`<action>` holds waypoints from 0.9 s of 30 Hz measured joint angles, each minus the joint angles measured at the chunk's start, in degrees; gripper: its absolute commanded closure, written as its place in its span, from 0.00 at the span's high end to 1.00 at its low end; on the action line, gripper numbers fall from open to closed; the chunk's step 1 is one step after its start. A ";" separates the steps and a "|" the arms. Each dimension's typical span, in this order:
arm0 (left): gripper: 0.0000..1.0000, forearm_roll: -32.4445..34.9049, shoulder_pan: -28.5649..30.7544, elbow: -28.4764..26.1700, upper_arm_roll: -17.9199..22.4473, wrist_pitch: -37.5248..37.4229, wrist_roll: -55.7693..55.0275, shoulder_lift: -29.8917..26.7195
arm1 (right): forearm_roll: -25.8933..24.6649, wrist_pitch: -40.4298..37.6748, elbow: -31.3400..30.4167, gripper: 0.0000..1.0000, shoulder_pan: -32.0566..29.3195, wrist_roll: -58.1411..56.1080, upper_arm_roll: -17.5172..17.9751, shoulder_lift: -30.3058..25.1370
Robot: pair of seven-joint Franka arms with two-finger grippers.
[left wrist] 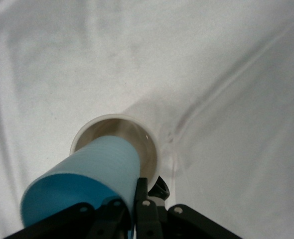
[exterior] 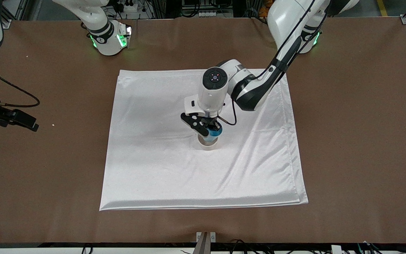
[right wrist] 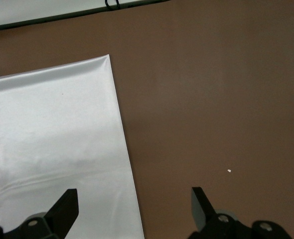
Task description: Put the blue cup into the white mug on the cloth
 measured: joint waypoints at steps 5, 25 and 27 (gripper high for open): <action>0.00 0.00 -0.27 0.04 0.21 1.00 0.04 0.61 | 0.00 1.78 -2.86 1.00 0.00 0.00 0.11 -1.58; 1.00 0.00 -0.43 0.66 0.44 1.43 0.11 2.16 | 0.29 2.35 -8.46 1.00 -0.48 0.00 0.15 -5.47; 1.00 0.00 -0.40 0.87 0.48 1.44 0.11 2.16 | 0.29 2.41 -8.65 1.00 -0.57 -0.02 0.14 -5.57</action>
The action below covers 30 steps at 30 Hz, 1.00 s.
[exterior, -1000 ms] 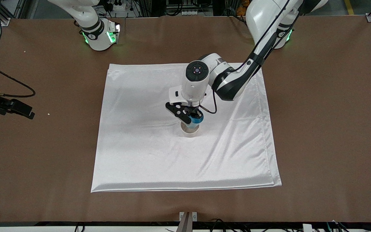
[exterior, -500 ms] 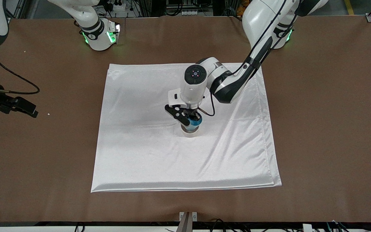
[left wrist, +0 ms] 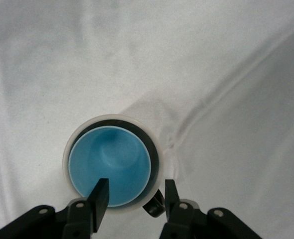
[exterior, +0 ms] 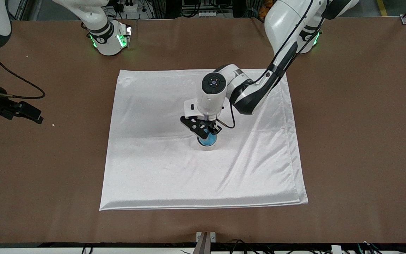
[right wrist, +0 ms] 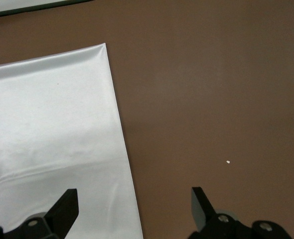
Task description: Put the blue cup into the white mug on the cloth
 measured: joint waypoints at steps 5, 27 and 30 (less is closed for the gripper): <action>1.00 0.00 0.08 0.89 0.08 0.10 0.00 -0.38 | 0.00 0.09 -0.12 1.00 -0.70 -1.47 0.00 -0.04; 1.00 -3.45 10.90 1.51 -0.04 -25.22 0.04 -23.86 | 1.67 0.55 -0.61 1.00 -1.45 -2.50 0.01 -0.39; 1.00 -5.83 13.32 0.69 -0.12 -27.65 0.17 -27.51 | 1.69 0.55 -0.64 1.00 -1.44 -2.53 0.04 -0.44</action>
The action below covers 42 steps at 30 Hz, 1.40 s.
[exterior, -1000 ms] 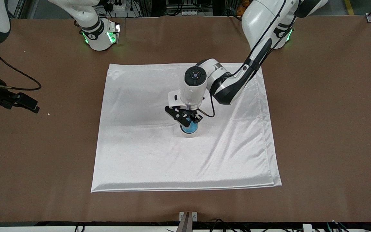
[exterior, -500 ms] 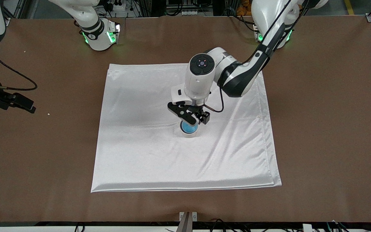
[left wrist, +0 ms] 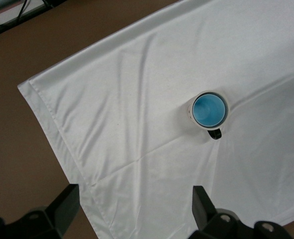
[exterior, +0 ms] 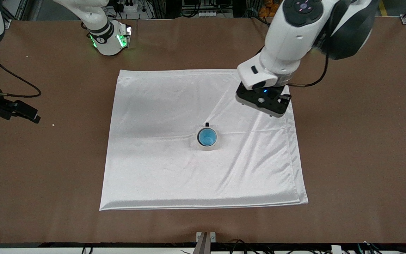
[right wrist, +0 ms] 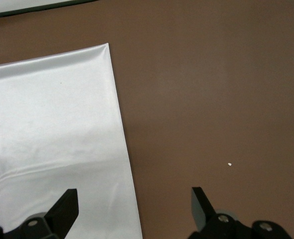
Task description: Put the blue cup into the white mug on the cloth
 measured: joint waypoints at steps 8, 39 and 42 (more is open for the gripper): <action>1.00 -2.51 4.22 -3.01 -0.09 -5.84 0.01 -7.62 | 0.02 0.00 -0.06 1.00 0.00 -0.06 0.06 -0.02; 1.00 -5.24 14.29 -9.45 0.17 -11.49 0.01 -14.76 | 0.07 0.00 -0.14 1.00 0.00 -0.13 0.20 -0.05; 1.00 -5.24 14.17 -9.50 0.47 -11.49 0.01 -14.77 | 0.07 0.00 -0.14 1.00 0.00 -0.13 0.20 -0.05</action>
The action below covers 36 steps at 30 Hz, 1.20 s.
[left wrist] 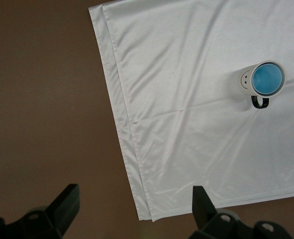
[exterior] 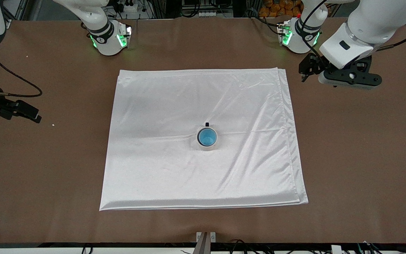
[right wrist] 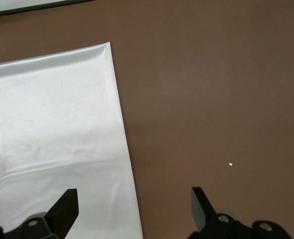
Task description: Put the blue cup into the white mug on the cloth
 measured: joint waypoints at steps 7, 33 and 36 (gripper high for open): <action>1.00 0.05 -1.32 -0.83 3.31 -0.14 0.02 -0.12 | 0.00 0.00 0.00 1.00 0.00 0.00 0.00 0.00; 1.00 0.20 -5.47 -2.25 12.52 -0.18 6.73 -0.47 | 0.01 -0.03 -0.01 1.00 0.00 -0.06 0.13 0.00; 1.00 0.20 -5.47 -2.26 12.53 -0.18 6.70 -0.45 | 0.01 -0.03 -0.01 1.00 0.00 -0.06 0.14 0.00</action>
